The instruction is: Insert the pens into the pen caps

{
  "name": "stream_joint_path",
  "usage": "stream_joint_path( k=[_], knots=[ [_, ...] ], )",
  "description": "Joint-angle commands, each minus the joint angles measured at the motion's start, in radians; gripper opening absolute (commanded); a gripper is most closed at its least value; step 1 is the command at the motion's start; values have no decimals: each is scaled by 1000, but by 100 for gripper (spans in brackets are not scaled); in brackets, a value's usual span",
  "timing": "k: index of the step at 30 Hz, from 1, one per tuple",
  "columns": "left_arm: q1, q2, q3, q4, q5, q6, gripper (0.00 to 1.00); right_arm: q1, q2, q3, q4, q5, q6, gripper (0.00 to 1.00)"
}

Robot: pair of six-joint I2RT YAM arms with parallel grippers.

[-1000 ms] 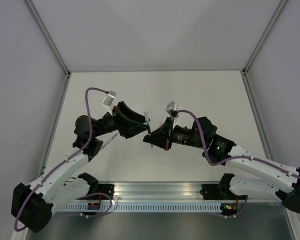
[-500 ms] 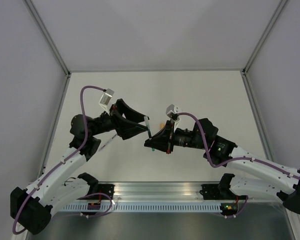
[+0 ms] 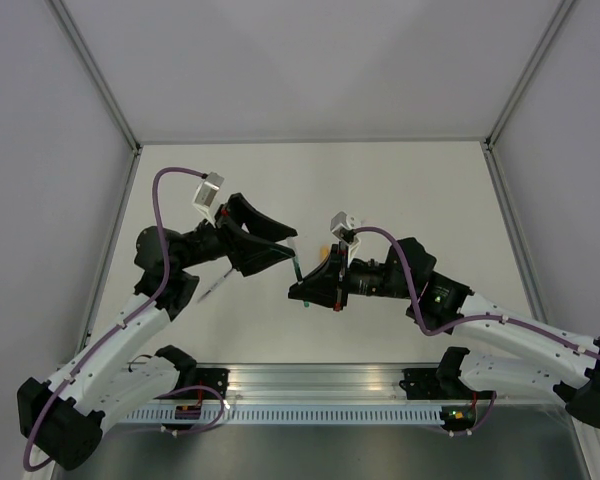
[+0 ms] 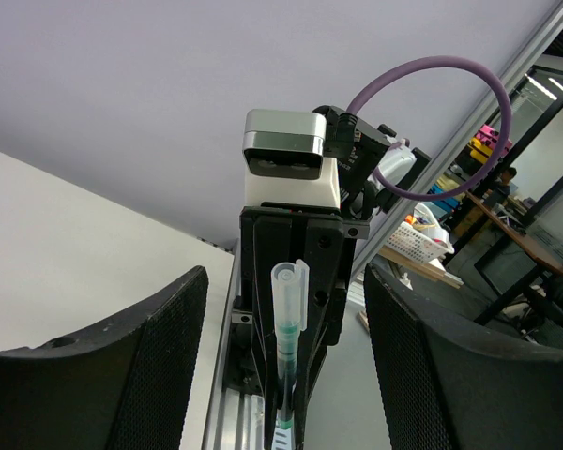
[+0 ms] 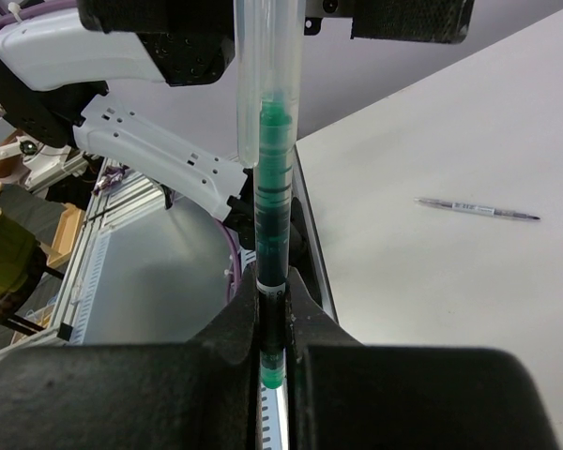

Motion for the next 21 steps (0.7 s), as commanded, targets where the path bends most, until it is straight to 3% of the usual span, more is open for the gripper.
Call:
stream_joint_path(
  k=[1,3,6,9,10,13,16,21],
  knots=[
    [-2,3,39,6,1,15,71,-2,-5,-7,67,-29,17,0],
    [-2,6,39,6,3,15,70,-2,-3,-7,67,-31,17,0],
    [-2,6,36,2,3,18,60,-2,-2,-5,68,-32,17,0],
    [-2,12,23,21,18,3,39,-2,3,1,73,-29,22,0],
    [-2,13,18,28,24,-1,27,-2,4,4,76,-28,23,0],
    [-2,15,-11,65,50,-17,8,-2,13,21,81,-13,29,0],
    [-2,0,-30,53,70,6,2,-2,27,41,56,10,25,0],
    [-2,-14,-48,15,83,25,2,-2,15,52,51,110,11,0]
  ],
)
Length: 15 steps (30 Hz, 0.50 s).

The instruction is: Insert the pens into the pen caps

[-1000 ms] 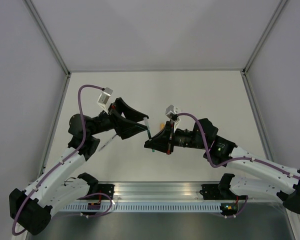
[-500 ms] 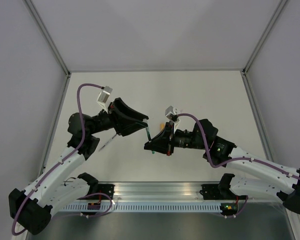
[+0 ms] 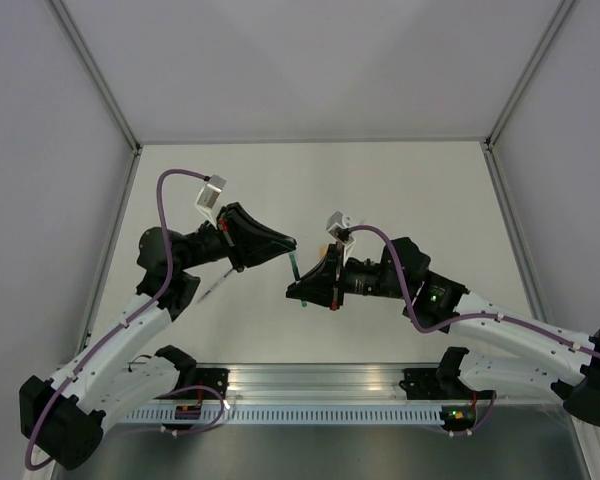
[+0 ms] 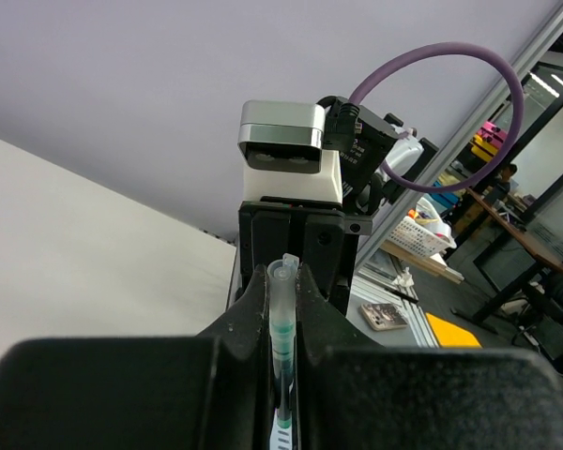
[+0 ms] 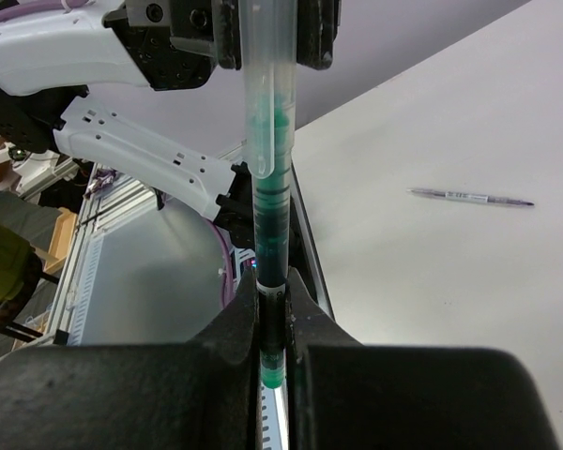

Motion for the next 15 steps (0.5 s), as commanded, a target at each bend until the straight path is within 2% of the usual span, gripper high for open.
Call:
stream_joint_path(
  k=[1,8,15],
  knots=[
    [-8,-22,-29,7,61,22,2,-2,-20,46,62,99,1,0],
    [-8,-27,-101,99,70,-23,2,-2,-29,136,47,192,-22,0],
    [-8,-30,-138,102,63,-20,2,-2,-5,260,-25,297,-106,0]
  ],
)
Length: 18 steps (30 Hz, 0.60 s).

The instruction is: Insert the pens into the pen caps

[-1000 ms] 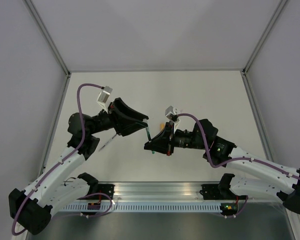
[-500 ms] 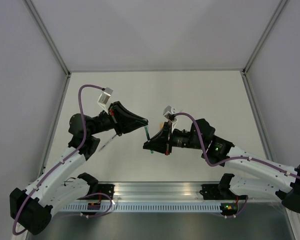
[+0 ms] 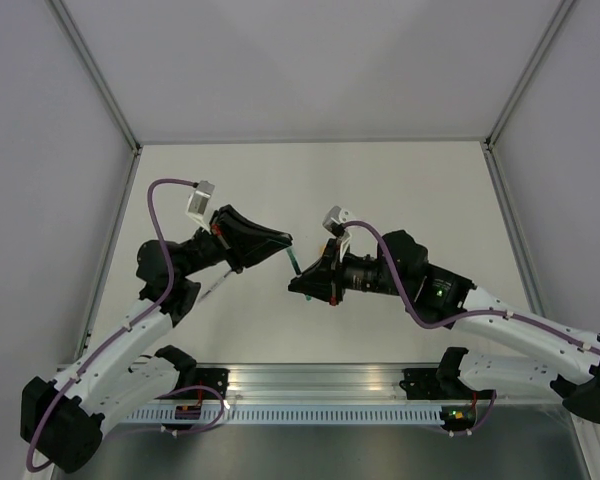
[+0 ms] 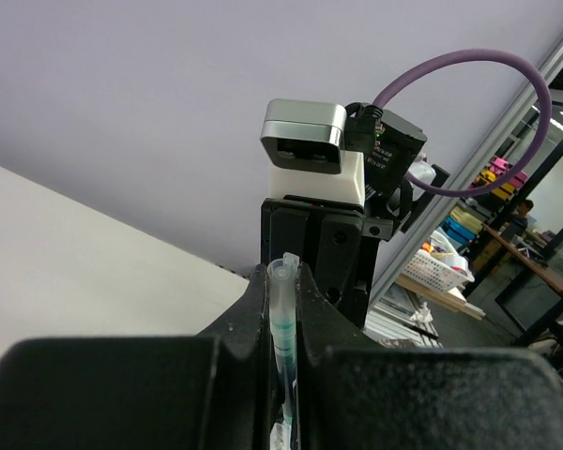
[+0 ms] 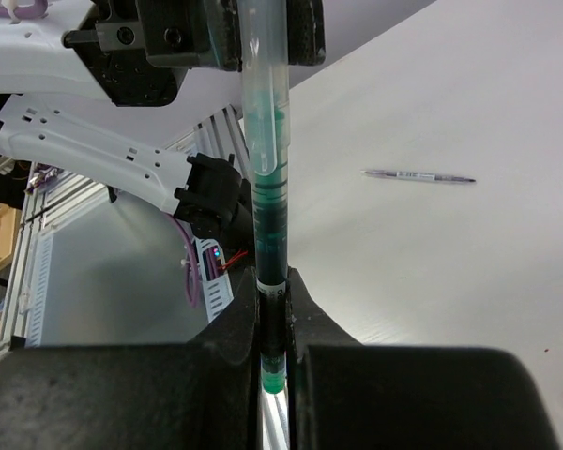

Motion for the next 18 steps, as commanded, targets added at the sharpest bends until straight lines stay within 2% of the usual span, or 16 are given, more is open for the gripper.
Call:
stream_joint_path(
  k=[1,6,17,18],
  knots=[
    [-11,-9,-52,-40,147,3,2,-23,-4,182,169,188,-48,0],
    [-11,-3,-70,-44,122,14,2,-23,47,277,121,195,-90,0],
    [-11,66,-118,60,157,2,2,-27,121,417,73,277,-189,0],
    [-11,78,-123,95,171,-33,2,-27,127,437,70,280,-202,0]
  ],
)
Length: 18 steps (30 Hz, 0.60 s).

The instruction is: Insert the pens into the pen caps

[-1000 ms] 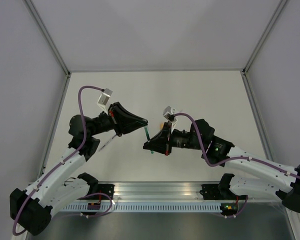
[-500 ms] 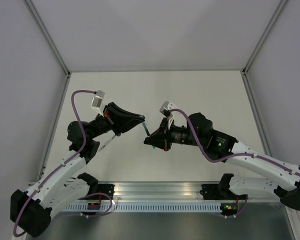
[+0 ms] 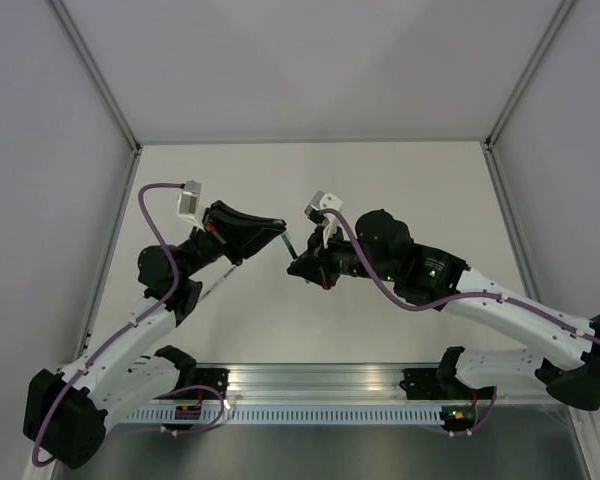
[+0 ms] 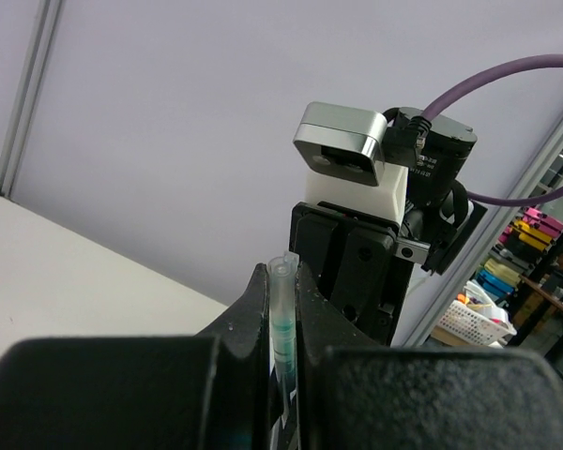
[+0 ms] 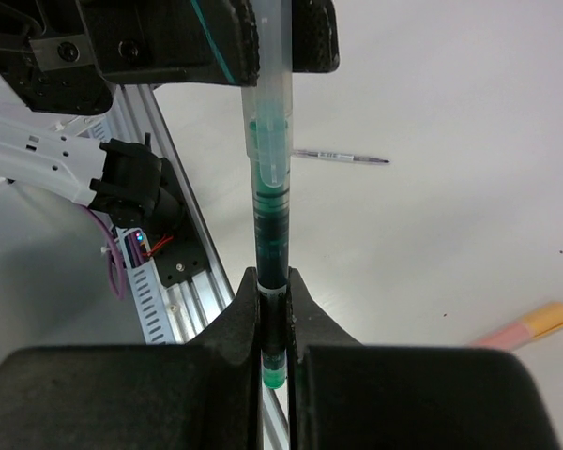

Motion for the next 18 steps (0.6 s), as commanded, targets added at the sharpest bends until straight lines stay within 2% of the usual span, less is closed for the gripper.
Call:
stream_joint_path(
  k=[1,3,10,18],
  knots=[
    [-36,71,-71,-25,302,-54,2,-31,3,188,350,150,-36,0],
    [-36,84,-76,29,318,-76,2,-34,8,194,353,169,-53,0],
    [-36,79,-105,-18,321,-4,2,-73,34,214,389,182,-53,0],
    [-36,76,-102,-98,327,70,2,-116,54,295,403,116,-26,0]
  ],
)
